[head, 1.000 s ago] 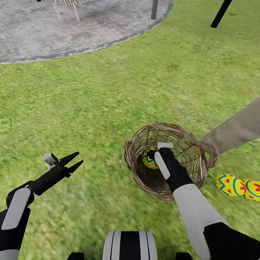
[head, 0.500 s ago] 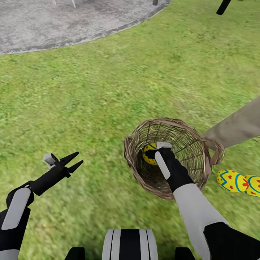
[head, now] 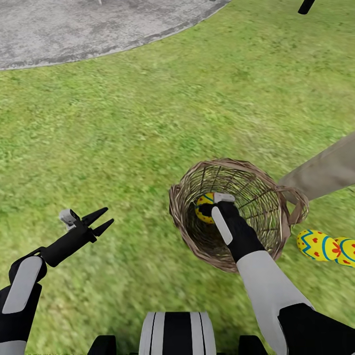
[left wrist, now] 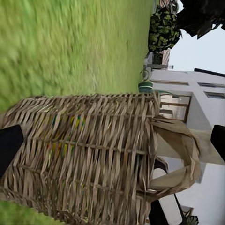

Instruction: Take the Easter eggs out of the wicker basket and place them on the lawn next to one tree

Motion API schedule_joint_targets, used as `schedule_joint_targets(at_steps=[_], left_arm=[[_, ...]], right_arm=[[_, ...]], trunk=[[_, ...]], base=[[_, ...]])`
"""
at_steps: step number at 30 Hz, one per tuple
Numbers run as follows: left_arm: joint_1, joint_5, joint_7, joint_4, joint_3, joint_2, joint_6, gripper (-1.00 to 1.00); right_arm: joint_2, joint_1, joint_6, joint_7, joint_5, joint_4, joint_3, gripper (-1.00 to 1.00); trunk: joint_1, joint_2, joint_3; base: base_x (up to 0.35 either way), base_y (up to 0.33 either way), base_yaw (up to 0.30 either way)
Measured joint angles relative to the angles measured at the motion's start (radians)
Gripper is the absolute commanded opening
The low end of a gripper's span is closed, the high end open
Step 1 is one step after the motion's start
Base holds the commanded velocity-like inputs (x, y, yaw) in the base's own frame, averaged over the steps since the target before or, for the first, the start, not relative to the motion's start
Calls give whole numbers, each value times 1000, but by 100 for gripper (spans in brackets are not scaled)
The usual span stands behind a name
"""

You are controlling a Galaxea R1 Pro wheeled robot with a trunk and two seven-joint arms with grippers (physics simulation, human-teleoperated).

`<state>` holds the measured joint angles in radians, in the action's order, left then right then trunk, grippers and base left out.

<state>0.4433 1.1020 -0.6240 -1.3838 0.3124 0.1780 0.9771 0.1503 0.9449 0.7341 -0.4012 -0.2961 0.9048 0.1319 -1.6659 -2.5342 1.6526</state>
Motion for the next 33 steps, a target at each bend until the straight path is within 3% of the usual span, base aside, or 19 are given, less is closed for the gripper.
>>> schedule_joint_targets(at_steps=[8,9,23,33], left_arm=[[0,-1,1,0,-1,0,0,100],[0,-1,1,0,-1,0,0,100],[0,-1,1,0,-1,0,0,100],[0,1,1,-1,-3,-3,0,100]], right_arm=[[0,-1,-2,0,-3,23,-1,100],[0,-1,-1,0,-1,30,-1,-100],[0,-1,5,-1,9,104,-4,-100],[0,-1,-1,-2,4,83,-4,-100]], trunk=[[-1,-1,11],[-2,-1,15],[-5,-3,46],[-4,-2,35]], base=[[0,0,0],[0,0,0],[0,0,0],[0,0,0]])
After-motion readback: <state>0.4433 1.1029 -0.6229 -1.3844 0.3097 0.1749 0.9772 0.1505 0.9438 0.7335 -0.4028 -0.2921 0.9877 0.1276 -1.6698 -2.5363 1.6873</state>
